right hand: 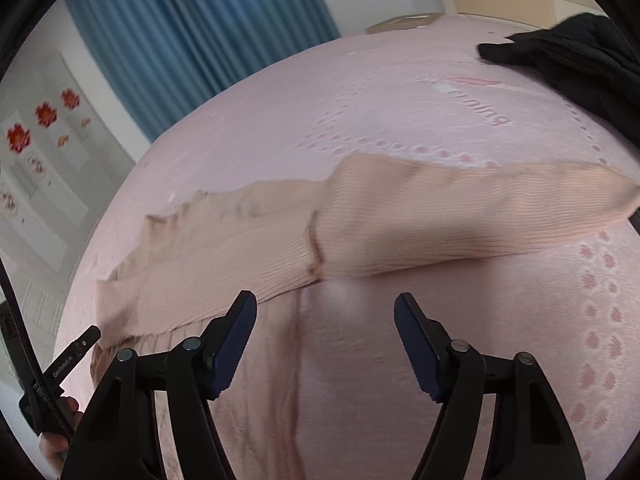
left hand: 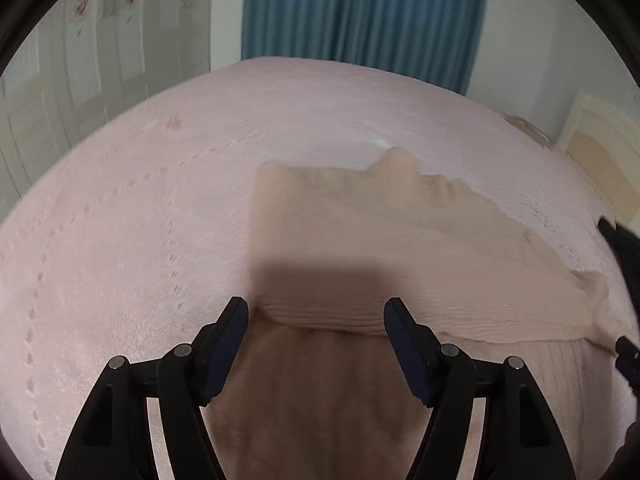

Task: Fold small clothes
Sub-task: 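Fold the held sleeve across the sweater body and open the left gripper, then grasp the other sleeve cuff with the right gripper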

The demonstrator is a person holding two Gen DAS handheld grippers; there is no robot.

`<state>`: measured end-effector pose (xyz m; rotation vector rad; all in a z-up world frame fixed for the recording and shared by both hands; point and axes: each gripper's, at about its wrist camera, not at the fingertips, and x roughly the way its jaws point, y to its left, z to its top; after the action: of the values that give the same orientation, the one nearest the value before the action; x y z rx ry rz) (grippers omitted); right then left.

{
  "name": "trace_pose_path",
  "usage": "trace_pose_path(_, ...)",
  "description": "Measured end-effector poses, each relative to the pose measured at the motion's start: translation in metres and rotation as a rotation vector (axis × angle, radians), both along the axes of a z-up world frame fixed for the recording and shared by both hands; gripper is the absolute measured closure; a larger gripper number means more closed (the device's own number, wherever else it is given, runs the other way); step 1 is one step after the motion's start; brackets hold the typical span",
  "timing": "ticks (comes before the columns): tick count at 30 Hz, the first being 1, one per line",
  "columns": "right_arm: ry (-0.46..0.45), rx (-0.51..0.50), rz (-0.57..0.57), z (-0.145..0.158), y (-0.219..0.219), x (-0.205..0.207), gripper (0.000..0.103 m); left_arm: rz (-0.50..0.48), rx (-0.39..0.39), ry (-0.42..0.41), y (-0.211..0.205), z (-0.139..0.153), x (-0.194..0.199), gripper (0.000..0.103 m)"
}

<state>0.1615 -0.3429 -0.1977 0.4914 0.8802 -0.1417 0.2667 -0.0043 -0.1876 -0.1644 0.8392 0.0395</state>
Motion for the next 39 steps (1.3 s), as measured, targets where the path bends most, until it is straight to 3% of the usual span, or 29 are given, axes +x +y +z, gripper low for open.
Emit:
trace_pose_path(2, 0.007, 0.018, 0.015, -0.004, 0.008, 0.004, 0.032, 0.000, -0.084, 0.049, 0.016, -0.012, 0.010, 0.035)
trace_pose_path(5, 0.020, 0.025, 0.039, -0.008, 0.020, 0.005, 0.032, -0.007, -0.187, 0.042, 0.037, -0.018, 0.025, 0.035)
trace_pose_path(9, 0.045, -0.119, 0.095, -0.011, 0.044, 0.011, 0.032, -0.013, -0.282, 0.087, 0.052, -0.038, 0.039, 0.040)
trace_pose_path(10, 0.043, -0.149, 0.099, -0.011, 0.047, 0.011, 0.032, 0.001, -0.274, 0.088, 0.051, -0.039, 0.043, 0.052)
trace_pose_path(11, 0.044, -0.173, 0.107, -0.012, 0.051, 0.011, 0.032, 0.010, -0.255, 0.083, 0.052, -0.038, 0.045, 0.076)
trace_pose_path(12, 0.050, -0.179, 0.114, -0.013, 0.052, 0.012, 0.032, 0.004, -0.246, 0.081, 0.057, -0.040, 0.041, 0.087)
trace_pose_path(16, 0.085, -0.157, 0.108, -0.023, 0.049, 0.015, 0.032, 0.094, -0.260, -0.002, 0.085, -0.032, 0.032, 0.090)
trace_pose_path(19, 0.077, -0.123, 0.085, -0.023, 0.042, 0.013, 0.032, 0.087, -0.310, 0.057, 0.089, -0.042, 0.035, 0.087)
trace_pose_path(22, 0.053, -0.122, 0.063, -0.019, 0.038, 0.010, 0.032, 0.099, -0.238, 0.037, 0.079, -0.033, 0.032, 0.077)
trace_pose_path(25, 0.016, -0.132, 0.042, -0.012, 0.036, 0.009, 0.035, 0.073, -0.210, -0.010, 0.070, -0.024, 0.029, 0.075)
trace_pose_path(27, 0.005, -0.145, 0.030, -0.009, 0.033, 0.012, 0.045, 0.032, -0.200, -0.036, 0.063, -0.018, 0.020, 0.072)
trace_pose_path(28, 0.011, -0.155, 0.021, -0.009, 0.033, 0.015, 0.056, 0.011, -0.181, -0.045, 0.057, -0.013, 0.023, 0.069)
trace_pose_path(29, 0.017, -0.162, 0.020, -0.009, 0.032, 0.020, 0.070, -0.009, -0.154, -0.056, 0.049, -0.010, 0.021, 0.061)
trace_pose_path(30, 0.022, -0.163, 0.028, -0.009, 0.034, 0.024, 0.076, -0.024, -0.130, -0.066, 0.044, -0.007, 0.018, 0.055)
trace_pose_path(31, 0.033, -0.165, 0.046, -0.010, 0.035, 0.031, 0.080, -0.035, -0.112, -0.077, 0.039, -0.005, 0.016, 0.042)
trace_pose_path(34, 0.059, -0.189, 0.088, -0.020, 0.039, 0.049, 0.080, -0.070, -0.083, -0.087, 0.026, -0.004, 0.016, 0.038)
trace_pose_path(36, 0.114, -0.162, 0.099, -0.035, 0.038, 0.054, 0.080, -0.070, -0.066, -0.036, 0.023, -0.012, 0.022, 0.038)
trace_pose_path(39, 0.080, -0.136, 0.070, -0.020, 0.025, 0.042, 0.075, -0.069, -0.053, 0.029, 0.021, -0.024, 0.029, 0.038)
